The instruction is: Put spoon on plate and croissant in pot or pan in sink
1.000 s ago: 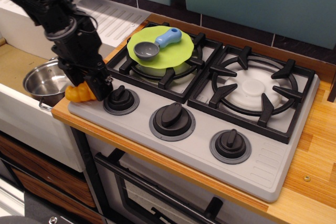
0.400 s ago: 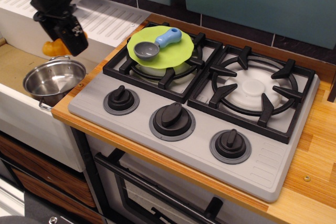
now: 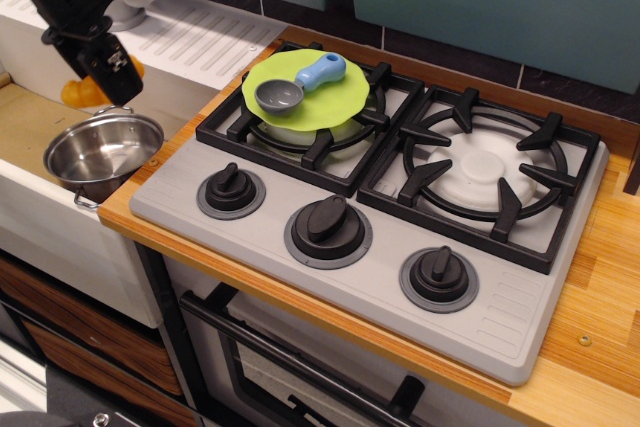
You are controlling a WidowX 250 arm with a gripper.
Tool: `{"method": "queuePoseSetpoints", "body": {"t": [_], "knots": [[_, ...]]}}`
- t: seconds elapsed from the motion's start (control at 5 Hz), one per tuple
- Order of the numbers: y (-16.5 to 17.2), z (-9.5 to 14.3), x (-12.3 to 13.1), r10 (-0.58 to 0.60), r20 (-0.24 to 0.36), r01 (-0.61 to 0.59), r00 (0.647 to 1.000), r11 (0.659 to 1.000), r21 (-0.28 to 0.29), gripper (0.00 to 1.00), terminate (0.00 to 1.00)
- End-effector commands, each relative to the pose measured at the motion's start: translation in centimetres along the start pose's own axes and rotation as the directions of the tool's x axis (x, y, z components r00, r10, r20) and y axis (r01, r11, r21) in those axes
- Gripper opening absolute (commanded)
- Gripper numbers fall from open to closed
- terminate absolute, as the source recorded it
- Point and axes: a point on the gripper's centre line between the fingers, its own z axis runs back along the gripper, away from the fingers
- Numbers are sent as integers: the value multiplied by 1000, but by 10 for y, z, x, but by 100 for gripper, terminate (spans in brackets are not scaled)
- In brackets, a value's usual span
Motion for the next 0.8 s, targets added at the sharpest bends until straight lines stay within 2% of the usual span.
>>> {"method": "queuePoseSetpoints", "body": {"t": [0.0, 0.2, 0.4, 0.6], "knots": [[21, -11, -13, -4, 71, 3, 997, 1000, 19, 0, 0], [23, -28, -25, 1, 97, -1, 995, 1000, 4, 0, 0], [18, -34, -29, 3, 107, -3, 994, 1000, -3, 0, 0], [14, -27, -24, 0, 93, -1, 996, 1000, 4, 100, 0]]}}
